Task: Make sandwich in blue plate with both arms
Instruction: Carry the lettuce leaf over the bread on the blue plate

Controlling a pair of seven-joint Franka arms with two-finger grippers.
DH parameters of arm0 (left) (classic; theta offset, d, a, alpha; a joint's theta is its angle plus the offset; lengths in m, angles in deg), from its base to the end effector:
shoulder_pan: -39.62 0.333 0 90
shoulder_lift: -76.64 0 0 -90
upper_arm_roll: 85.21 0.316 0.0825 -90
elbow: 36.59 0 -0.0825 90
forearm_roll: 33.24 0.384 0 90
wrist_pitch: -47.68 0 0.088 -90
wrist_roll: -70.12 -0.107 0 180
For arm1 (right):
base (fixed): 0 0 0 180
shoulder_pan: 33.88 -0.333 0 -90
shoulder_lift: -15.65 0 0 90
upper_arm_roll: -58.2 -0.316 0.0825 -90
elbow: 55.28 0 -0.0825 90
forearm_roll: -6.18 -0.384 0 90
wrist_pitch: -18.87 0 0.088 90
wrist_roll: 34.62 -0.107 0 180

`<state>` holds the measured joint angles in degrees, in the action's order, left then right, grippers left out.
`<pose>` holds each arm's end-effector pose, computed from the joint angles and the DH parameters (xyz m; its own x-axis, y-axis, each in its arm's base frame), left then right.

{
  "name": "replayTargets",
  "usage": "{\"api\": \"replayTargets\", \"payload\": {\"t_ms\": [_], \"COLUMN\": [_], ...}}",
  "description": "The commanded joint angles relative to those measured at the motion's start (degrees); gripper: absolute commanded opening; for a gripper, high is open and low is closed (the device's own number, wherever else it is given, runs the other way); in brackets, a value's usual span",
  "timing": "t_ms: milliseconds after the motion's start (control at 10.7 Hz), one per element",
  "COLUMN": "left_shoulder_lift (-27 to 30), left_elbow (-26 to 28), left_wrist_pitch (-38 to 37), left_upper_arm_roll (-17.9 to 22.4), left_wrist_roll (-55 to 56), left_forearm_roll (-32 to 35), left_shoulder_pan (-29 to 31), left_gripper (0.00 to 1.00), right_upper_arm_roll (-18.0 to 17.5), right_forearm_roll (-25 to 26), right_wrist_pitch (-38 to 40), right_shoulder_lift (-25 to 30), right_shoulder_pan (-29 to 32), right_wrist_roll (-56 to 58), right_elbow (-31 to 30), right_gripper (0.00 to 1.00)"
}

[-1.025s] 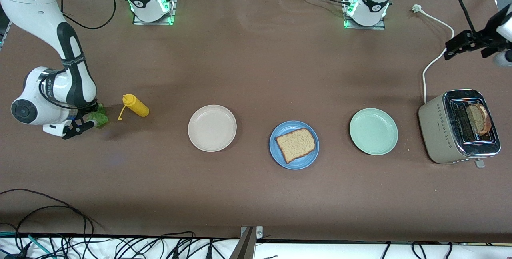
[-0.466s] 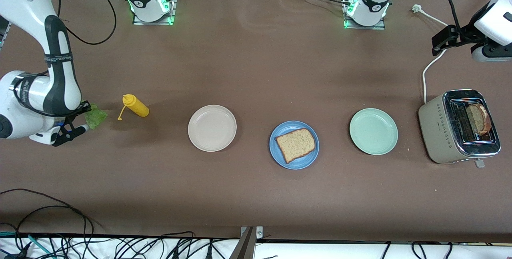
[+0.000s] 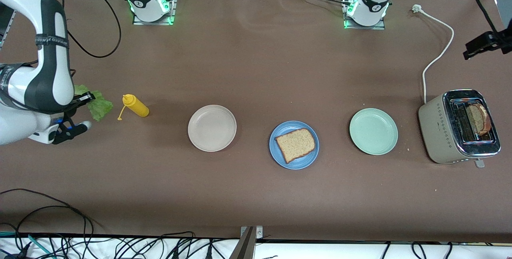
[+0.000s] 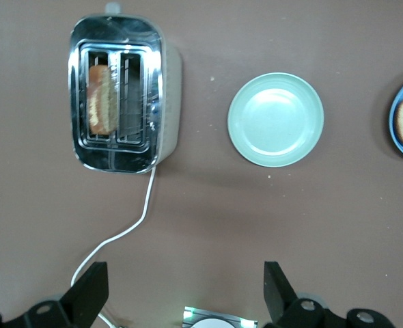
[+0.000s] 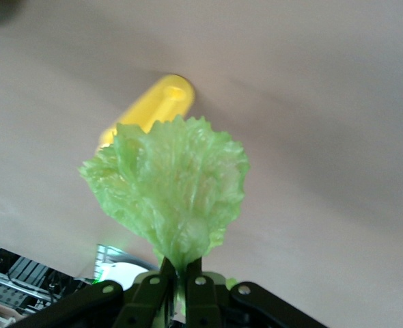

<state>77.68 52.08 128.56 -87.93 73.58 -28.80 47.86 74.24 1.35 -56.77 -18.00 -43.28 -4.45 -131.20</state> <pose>0.5285 0.0601 0.6325 0.9795 0.1675 -0.1121 0.1585 -0.9837 -0.0851 0.6456 -0.0291 0.3716 0.7695 0.3936 -0.5030 0.3348 -0.9192 -0.2072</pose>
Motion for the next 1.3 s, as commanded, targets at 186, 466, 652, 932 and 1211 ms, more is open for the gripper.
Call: {"api": "replayTargets", "payload": {"t_ms": [186,466,652,932,1211], "left_shoulder_lift": [-1.0,-1.0,-1.0,-1.0,-1.0], "left_elbow": [-1.5,-2.2,-2.2,-2.2,-2.2], "left_wrist_pitch": [-0.5,-0.5,-0.5,-0.5,-0.5], "left_upper_arm_roll": [-1.0,-1.1,-1.0,-1.0,-1.0], "left_wrist_roll": [-0.6,-0.6,-0.6,-0.6,-0.6], "left_forearm_roll": [-2.6,-2.6,-2.6,-2.6,-2.6], "left_shoulder_pan": [1.5,1.4,1.4,1.5,1.5], "left_gripper": [1.0,1.0,1.0,1.0,1.0], "right_upper_arm_roll": [0.3,0.2,0.3,0.2,0.3], "right_forearm_roll": [-5.9,-11.5,-11.6,-11.6,-11.2], "right_wrist_pitch": [2.3,-5.4,-12.5,-25.8,-39.6], "right_shoulder_lift": [1.1,1.1,0.5,-1.0,-5.4], "right_shoulder_pan": [-11.8,-17.5,-22.7,-30.1,-40.0], "right_wrist_roll": [-4.8,-6.3,-7.1,-10.0,-15.6], "right_elbow": [6.0,6.3,6.3,6.2,6.1], "right_gripper": [0.0,0.0,0.0,0.0,0.0]}}
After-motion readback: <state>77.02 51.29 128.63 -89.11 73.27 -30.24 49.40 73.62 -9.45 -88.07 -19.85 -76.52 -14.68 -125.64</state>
